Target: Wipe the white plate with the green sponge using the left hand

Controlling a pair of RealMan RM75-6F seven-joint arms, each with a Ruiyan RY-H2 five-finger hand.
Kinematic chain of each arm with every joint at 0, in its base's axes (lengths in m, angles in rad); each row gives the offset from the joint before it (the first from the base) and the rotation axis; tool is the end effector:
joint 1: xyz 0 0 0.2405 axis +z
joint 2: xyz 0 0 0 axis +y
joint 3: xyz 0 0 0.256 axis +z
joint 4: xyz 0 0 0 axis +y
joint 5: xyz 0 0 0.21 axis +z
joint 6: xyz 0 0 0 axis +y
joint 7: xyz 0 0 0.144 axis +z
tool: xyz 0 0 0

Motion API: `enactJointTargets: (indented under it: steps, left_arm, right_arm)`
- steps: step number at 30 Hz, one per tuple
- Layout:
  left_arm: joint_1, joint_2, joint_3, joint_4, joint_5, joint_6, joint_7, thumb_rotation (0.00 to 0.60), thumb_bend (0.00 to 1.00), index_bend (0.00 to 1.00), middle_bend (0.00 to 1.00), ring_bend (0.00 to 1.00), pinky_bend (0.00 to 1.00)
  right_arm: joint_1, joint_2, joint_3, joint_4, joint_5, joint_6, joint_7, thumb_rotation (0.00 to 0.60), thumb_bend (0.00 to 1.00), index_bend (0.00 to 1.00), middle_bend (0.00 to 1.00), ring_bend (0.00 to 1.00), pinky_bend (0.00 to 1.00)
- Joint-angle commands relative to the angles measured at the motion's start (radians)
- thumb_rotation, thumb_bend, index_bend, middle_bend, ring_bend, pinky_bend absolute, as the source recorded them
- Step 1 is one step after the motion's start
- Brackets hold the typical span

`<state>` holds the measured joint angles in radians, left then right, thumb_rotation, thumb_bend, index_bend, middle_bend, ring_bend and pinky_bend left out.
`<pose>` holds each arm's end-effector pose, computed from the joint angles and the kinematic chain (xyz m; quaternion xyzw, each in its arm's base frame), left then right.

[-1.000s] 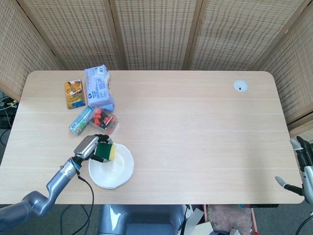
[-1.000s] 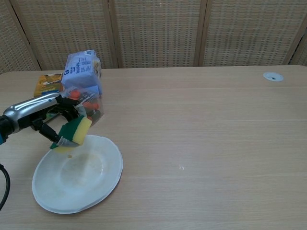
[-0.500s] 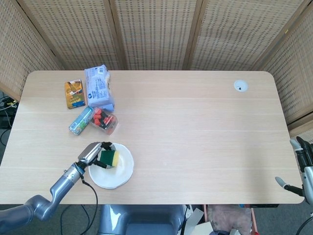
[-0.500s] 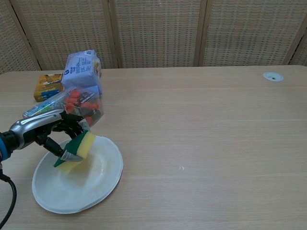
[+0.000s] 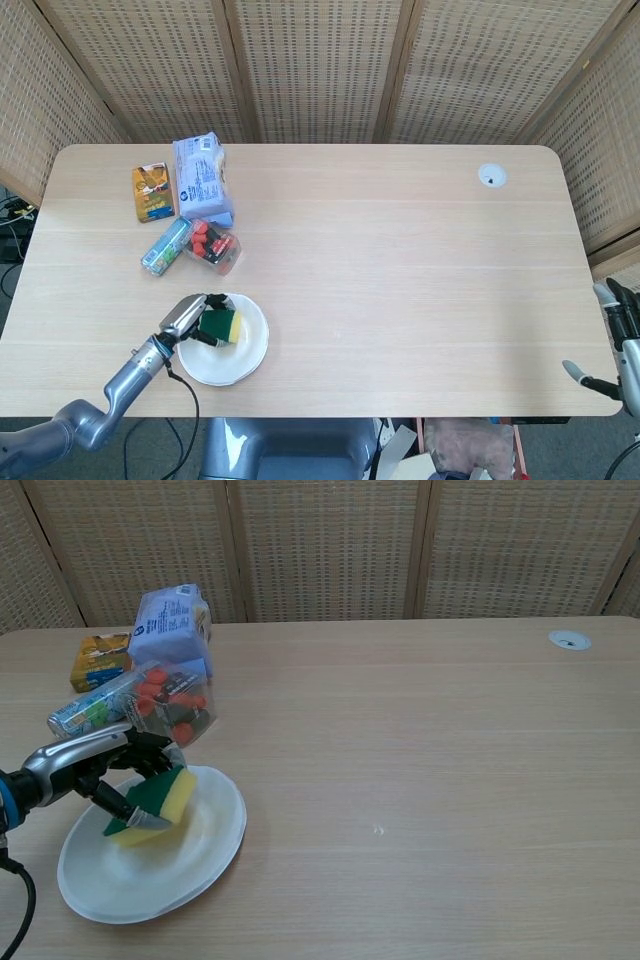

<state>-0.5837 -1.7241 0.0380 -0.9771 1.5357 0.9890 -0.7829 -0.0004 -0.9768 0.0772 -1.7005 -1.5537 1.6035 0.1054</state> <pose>-0.2553 0.3018 -0.0627 -0.6214 -0.6097 -0.4284 0.2422 -0.2998 -0.1591 0.2110 0.5594 -0.3697 0.4348 0.6011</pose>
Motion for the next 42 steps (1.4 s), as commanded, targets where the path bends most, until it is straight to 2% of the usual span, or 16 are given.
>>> enactJointTargets:
  steps: [1,8,20,28,35,42]
  left_arm:
    - [0.006,0.019,-0.015,-0.024,0.006,0.042,-0.018,0.600,0.00,0.53,0.44,0.38,0.34]
    - [0.014,0.089,-0.006,-0.095,0.011,0.053,0.021,0.600,0.00,0.53,0.44,0.38,0.34]
    - [0.008,0.019,0.003,-0.017,-0.015,-0.021,0.035,0.600,0.00,0.53,0.44,0.38,0.34]
    - [0.011,-0.002,0.012,0.019,-0.001,-0.018,0.023,0.600,0.00,0.53,0.44,0.37,0.34]
    - [0.007,0.068,-0.025,-0.067,0.013,0.063,0.005,0.600,0.00,0.53,0.44,0.37,0.34]
    - [0.000,0.089,-0.037,-0.118,-0.006,0.045,0.056,0.600,0.00,0.53,0.44,0.37,0.34]
  right_arm:
    - [-0.002,0.002,0.001,0.001,0.000,0.005,0.008,0.600,0.00,0.00,0.00,0.00,0.00]
    - [-0.005,0.006,-0.003,-0.001,-0.011,0.011,0.013,0.600,0.00,0.00,0.00,0.00,0.00]
    - [-0.002,0.005,0.000,0.000,-0.002,0.004,0.010,0.600,0.00,0.00,0.00,0.00,0.00]
    - [-0.003,0.004,0.000,0.000,-0.002,0.007,0.010,0.600,0.00,0.00,0.00,0.00,0.00]
    - [-0.005,0.005,-0.001,-0.002,-0.006,0.009,0.009,0.600,0.00,0.00,0.00,0.00,0.00]
    - [-0.006,0.007,-0.001,-0.003,-0.007,0.012,0.013,0.600,0.00,0.00,0.00,0.00,0.00]
